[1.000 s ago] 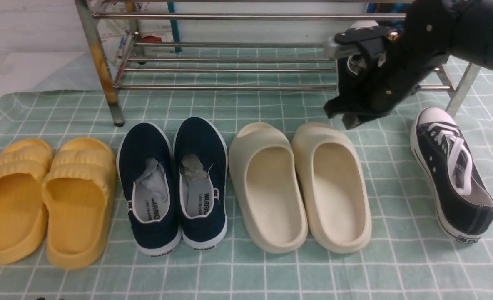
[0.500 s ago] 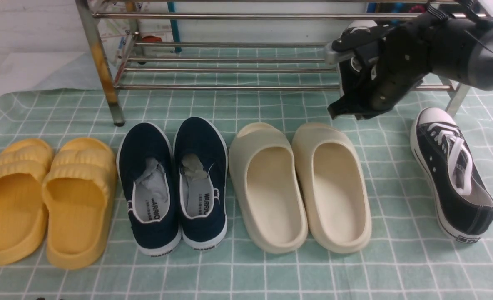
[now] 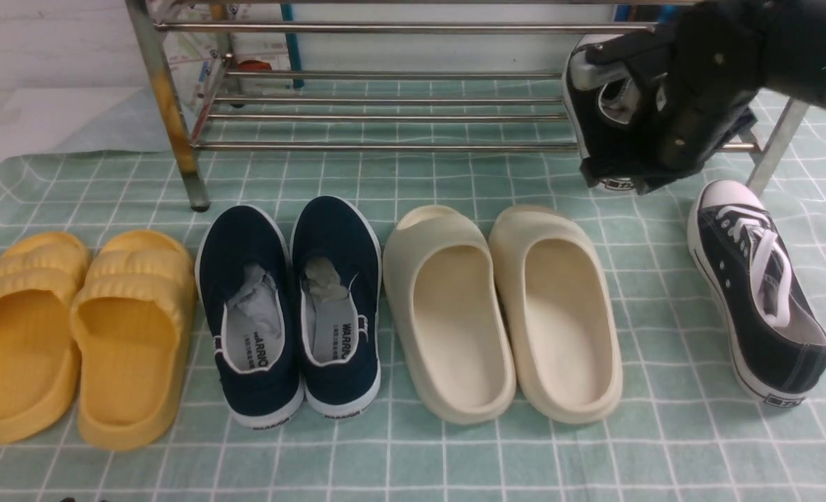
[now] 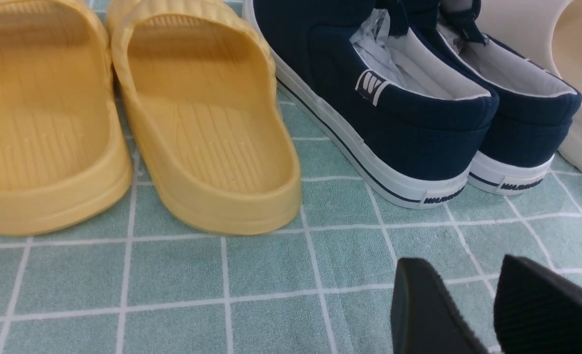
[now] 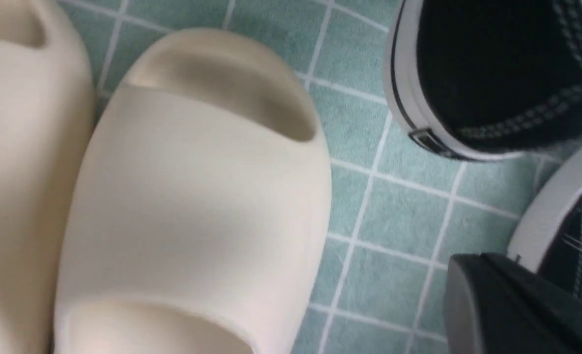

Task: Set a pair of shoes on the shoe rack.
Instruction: Use the right arm to put a shoe into the shoe rack, then use the right arm to grab the shoe closest to it, then use the right arm to put a shoe into the shoe rack

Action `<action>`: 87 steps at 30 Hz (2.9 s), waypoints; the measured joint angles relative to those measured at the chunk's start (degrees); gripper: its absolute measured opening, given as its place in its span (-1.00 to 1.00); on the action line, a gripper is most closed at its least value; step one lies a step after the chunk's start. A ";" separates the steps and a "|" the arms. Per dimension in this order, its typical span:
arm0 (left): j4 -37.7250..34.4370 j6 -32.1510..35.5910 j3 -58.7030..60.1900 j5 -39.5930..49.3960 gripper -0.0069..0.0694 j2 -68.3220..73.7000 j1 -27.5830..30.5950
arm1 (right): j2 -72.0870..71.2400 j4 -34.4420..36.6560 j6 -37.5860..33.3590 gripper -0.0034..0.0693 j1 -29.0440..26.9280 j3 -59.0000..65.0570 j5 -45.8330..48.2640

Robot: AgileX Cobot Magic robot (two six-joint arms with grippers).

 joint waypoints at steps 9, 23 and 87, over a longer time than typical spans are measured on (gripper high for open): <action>0.00 0.00 0.00 0.00 -0.19 0.00 0.00 | -18.58 1.00 2.31 -0.64 -6.21 21.02 4.30; 0.00 0.00 0.00 0.00 -0.19 0.00 0.00 | -16.11 -1.73 7.00 0.45 -7.93 34.95 -12.75; 0.00 0.00 0.00 0.00 -0.19 0.00 0.00 | 10.57 -19.63 15.96 -0.79 -8.25 -4.63 -18.13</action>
